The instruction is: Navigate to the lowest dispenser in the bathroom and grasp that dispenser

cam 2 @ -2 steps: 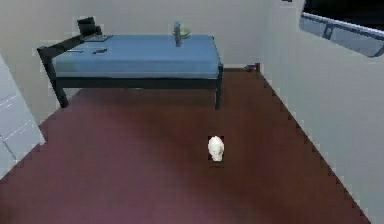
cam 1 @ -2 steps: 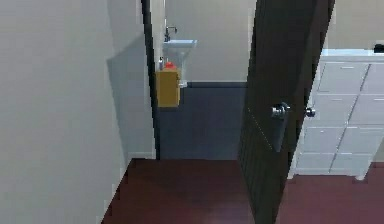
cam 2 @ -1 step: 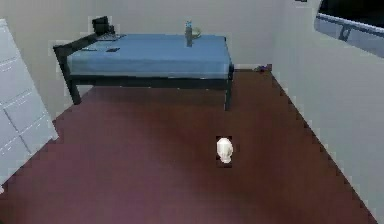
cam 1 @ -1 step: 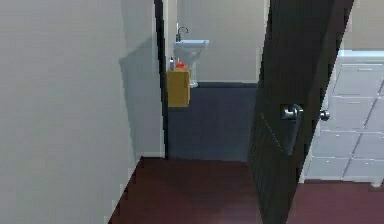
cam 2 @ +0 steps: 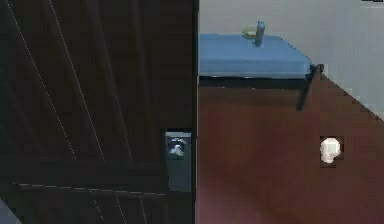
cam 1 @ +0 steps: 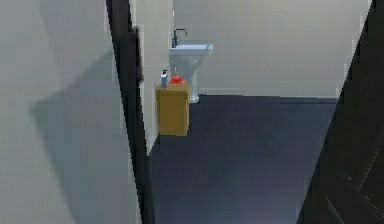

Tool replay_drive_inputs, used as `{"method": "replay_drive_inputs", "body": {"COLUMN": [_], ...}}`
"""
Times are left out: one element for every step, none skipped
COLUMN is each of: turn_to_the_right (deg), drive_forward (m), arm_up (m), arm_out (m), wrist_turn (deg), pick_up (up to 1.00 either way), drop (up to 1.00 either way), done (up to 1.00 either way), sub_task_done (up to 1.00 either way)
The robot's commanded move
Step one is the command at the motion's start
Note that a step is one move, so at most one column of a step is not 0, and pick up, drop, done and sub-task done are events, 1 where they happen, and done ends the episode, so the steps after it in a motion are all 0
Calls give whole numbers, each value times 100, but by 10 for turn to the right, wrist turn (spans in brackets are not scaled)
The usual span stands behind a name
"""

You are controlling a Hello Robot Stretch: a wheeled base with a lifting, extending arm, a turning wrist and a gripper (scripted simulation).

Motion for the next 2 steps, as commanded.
{"method": "replay_drive_inputs", "body": {"turn_to_the_right": [0,0], "drive_forward": [80,95], "arm_up": [0,0], "arm_out": [0,0], "wrist_turn": [0,0], "pick_up": [0,0], "drop": [0,0], "done": [0,0], "sub_task_done": [0,0]}}
